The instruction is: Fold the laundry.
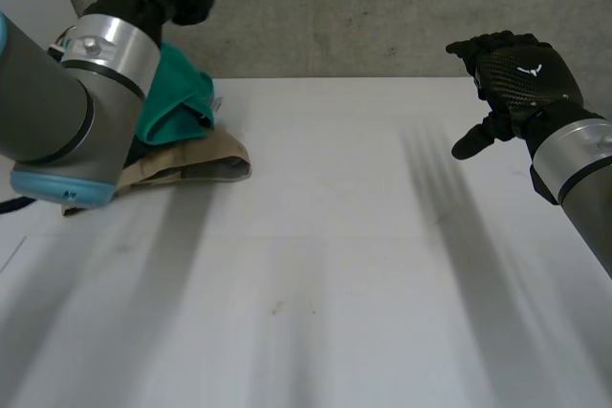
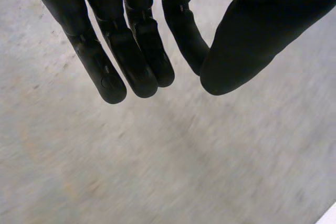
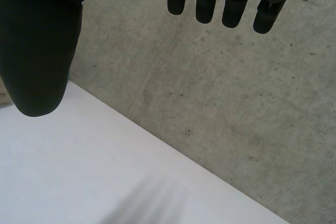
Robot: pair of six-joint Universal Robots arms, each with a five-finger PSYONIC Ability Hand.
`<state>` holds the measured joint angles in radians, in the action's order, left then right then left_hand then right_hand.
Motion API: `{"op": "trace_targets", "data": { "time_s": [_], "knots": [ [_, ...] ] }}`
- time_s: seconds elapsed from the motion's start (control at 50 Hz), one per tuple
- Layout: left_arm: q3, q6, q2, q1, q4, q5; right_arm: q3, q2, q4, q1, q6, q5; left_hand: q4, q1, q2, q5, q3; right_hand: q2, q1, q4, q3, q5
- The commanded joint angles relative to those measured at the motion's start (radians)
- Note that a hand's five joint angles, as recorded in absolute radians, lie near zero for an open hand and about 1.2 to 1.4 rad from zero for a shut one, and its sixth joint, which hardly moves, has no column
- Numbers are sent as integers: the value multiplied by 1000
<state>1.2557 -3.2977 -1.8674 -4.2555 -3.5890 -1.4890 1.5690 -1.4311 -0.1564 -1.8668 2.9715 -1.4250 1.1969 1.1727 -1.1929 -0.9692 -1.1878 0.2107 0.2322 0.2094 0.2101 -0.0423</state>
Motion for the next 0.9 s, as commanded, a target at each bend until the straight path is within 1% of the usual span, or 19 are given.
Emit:
{"op": "trace_targets", "data": {
  "time_s": [0.02,0.04,0.06,0.1,0.12,0.14,0.18,0.26,0.28,0.36,0.42,0.54,0.62,0.68,0.76,0.78,0.8,0.84,0.9],
  "knots": [
    [-2,6,-56,28,16,-4,0,-2,1,0,0,1,-431,-407,427,378,422,-36,-58,-35,-36,42],
    [-8,-12,-74,19,22,-5,0,-2,1,0,0,3,-774,-750,770,721,765,-36,-58,-35,-36,42],
    [-30,-69,-107,-19,42,-7,0,-2,1,0,0,3,-1022,-998,1018,969,1013,-36,-58,-35,-36,42],
    [-53,-135,-142,-75,61,-7,-1,-2,1,0,0,3,-960,-936,956,907,951,-36,-58,-35,-36,42],
    [-62,-167,-159,-107,67,-7,-1,-2,1,0,0,4,-992,-968,988,939,983,-36,-58,-35,-36,42],
    [-76,-225,-195,-160,72,-8,-1,-2,1,0,0,6,-1021,-997,1017,968,1012,-36,-58,-35,-36,42],
    [-93,-278,-242,-202,75,4,-1,0,1,0,0,8,-1004,-980,1000,951,995,-36,-58,-35,-36,42],
    [-133,-355,-337,-234,75,35,0,6,1,-2,-2,8,-954,-930,950,901,945,-36,-58,-35,-36,42],
    [-153,-368,-375,-250,75,64,0,6,1,-2,-2,6,-916,-892,912,863,907,-36,-58,-35,-36,42],
    [-179,-375,-433,-305,78,127,0,14,0,-2,-2,6,-796,-772,792,743,787,-36,-58,-35,-36,42],
    [-189,-376,-464,-323,76,153,0,23,0,-2,-9,4,-752,-727,748,698,742,-36,-58,-35,-36,42],
    [-220,-378,-506,-336,75,157,2,28,0,-2,-25,3,-746,-721,742,692,736,-36,-58,-35,-36,42],
    [-246,-379,-542,-343,73,159,2,43,0,-2,-29,1,-687,-663,683,634,678,-36,-58,-35,-36,42],
    [-280,-379,-572,-349,76,161,2,63,0,-2,-32,1,-593,-569,589,540,584,-36,-58,-35,-36,42],
    [-309,-378,-587,-354,76,158,2,70,0,-3,-34,1,-242,-218,238,189,233,-36,-58,-35,-36,42],
    [-309,-378,-584,-353,73,150,0,70,0,-3,-34,1,41,65,-45,-94,-50,-36,-58,-35,-36,42],
    [-308,-378,-579,-350,70,145,0,70,0,-3,-34,1,198,222,-202,-251,-207,-36,-58,-35,-36,42],
    [-300,-378,-567,-340,69,139,0,70,0,-3,-34,1,199,224,-203,-252,-209,-36,-58,-35,-36,42],
    [-280,-373,-504,-313,55,90,-1,72,0,-3,-39,1,199,224,-203,-252,-209,-36,-58,-35,-36,42]
  ]
}}
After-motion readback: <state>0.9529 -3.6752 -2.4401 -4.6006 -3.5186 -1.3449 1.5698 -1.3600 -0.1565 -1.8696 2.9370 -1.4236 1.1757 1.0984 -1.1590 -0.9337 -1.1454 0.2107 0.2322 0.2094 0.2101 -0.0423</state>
